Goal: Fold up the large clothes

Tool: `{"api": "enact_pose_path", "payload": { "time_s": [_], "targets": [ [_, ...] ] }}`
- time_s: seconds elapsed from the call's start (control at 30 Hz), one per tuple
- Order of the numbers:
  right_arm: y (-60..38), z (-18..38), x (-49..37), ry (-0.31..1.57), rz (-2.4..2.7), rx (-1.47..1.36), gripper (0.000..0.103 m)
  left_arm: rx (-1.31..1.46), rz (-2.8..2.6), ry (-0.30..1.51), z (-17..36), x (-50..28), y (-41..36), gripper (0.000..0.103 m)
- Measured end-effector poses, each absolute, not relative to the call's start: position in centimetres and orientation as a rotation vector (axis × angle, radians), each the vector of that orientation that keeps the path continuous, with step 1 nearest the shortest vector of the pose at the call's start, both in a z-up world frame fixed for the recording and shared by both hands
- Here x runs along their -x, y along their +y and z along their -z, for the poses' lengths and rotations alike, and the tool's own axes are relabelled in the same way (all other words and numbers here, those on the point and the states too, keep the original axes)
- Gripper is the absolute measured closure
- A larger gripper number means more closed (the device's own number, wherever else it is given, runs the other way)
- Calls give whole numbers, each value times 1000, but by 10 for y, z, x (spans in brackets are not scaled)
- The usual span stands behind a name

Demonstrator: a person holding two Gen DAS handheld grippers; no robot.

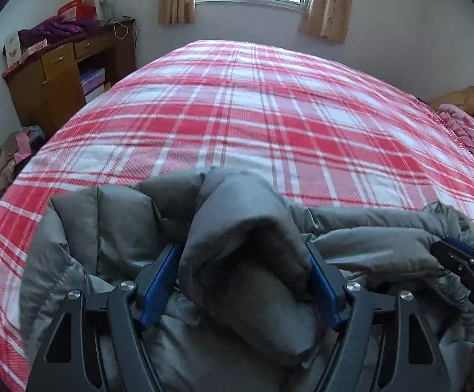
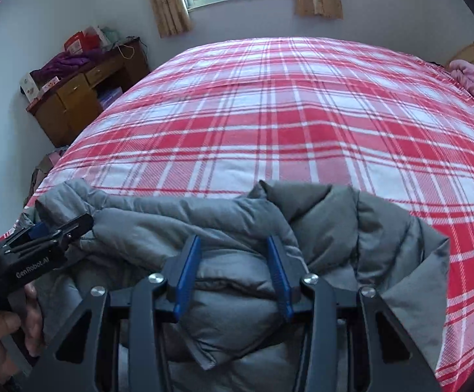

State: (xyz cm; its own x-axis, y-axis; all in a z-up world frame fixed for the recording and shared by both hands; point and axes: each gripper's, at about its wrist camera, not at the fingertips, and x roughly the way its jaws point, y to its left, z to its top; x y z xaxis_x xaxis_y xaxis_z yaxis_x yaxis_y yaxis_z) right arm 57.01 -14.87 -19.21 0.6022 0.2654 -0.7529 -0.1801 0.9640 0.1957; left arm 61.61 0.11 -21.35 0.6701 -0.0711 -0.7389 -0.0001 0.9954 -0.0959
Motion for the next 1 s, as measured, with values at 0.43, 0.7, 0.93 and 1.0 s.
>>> {"api": "enact_pose_path", "payload": {
  "time_s": [0.43, 0.7, 0.93, 1.0],
  "targets": [
    [-138, 213, -575, 910, -240, -45, 58, 98, 32, 834, 223, -620, 1, 27],
    [-134, 206, -571, 915, -222, 7, 59, 63, 42, 785, 186, -602, 0, 27],
    [-161, 164, -544, 740, -160, -69, 75, 187, 140, 716, 143, -603, -10, 27],
    [-157, 165, -549, 751, -171, -69, 75, 187, 133, 749, 153, -614, -18, 27]
  ]
}}
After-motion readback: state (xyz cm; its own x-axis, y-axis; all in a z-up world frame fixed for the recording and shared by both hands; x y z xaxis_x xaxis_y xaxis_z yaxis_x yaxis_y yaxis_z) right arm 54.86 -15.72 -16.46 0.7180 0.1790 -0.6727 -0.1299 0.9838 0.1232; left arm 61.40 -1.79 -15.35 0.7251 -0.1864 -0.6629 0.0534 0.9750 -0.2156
